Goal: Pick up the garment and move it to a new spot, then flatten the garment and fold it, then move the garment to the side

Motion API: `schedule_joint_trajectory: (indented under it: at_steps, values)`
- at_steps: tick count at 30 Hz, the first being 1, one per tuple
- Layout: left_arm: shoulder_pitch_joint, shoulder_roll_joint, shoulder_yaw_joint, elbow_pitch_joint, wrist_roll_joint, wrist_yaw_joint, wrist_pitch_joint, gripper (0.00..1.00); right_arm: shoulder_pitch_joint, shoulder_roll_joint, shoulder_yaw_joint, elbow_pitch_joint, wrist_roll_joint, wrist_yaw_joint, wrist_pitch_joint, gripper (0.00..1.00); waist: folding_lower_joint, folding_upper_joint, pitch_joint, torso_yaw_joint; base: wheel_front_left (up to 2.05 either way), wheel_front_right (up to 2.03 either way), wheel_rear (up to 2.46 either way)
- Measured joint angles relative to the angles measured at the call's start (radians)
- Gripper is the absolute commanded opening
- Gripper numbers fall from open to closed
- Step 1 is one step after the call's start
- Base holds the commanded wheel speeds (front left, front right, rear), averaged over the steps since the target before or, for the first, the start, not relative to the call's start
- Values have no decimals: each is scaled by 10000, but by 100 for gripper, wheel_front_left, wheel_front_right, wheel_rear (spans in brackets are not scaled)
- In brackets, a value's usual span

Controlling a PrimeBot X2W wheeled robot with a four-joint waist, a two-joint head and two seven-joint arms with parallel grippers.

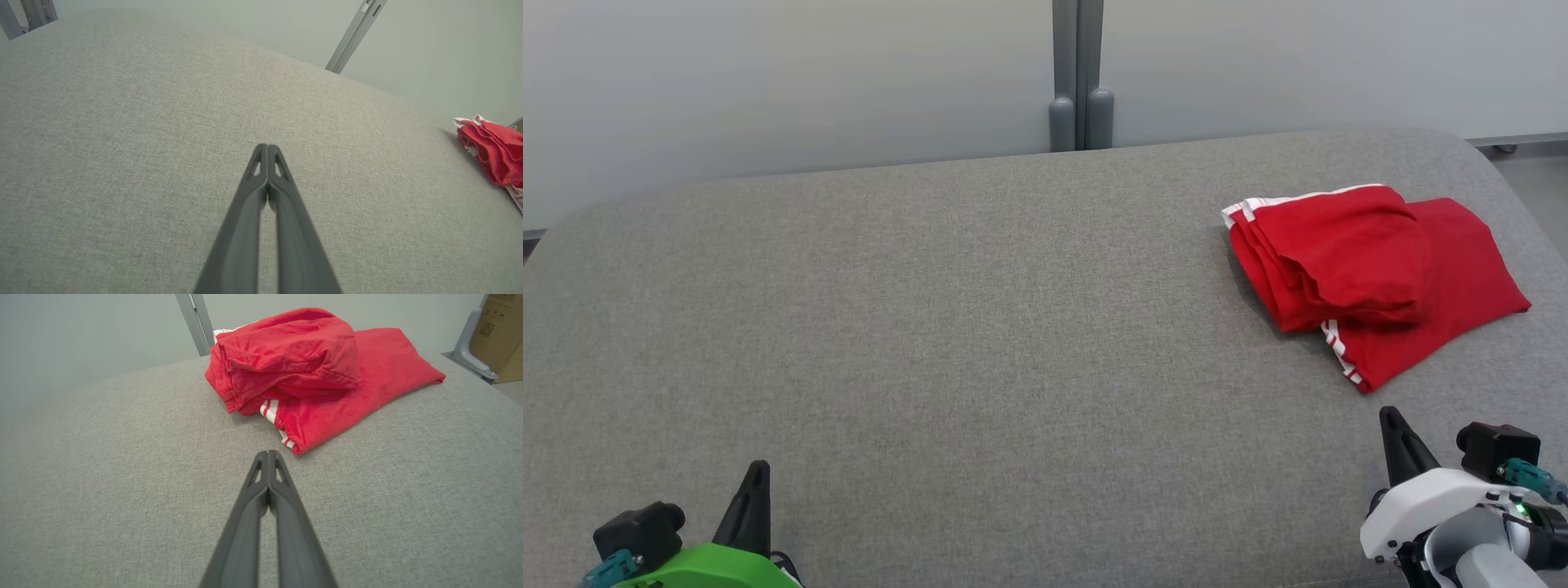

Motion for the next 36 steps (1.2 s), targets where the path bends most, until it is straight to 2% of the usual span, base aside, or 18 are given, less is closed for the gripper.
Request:
schedule_joint_trajectory:
  at_steps: [36]
  values:
    - [-62,-761,1281,15,-2901,-644,1093,0,-221,709,-1427,-299,3889,790,1164,0,0,0,41,88,0,0,0]
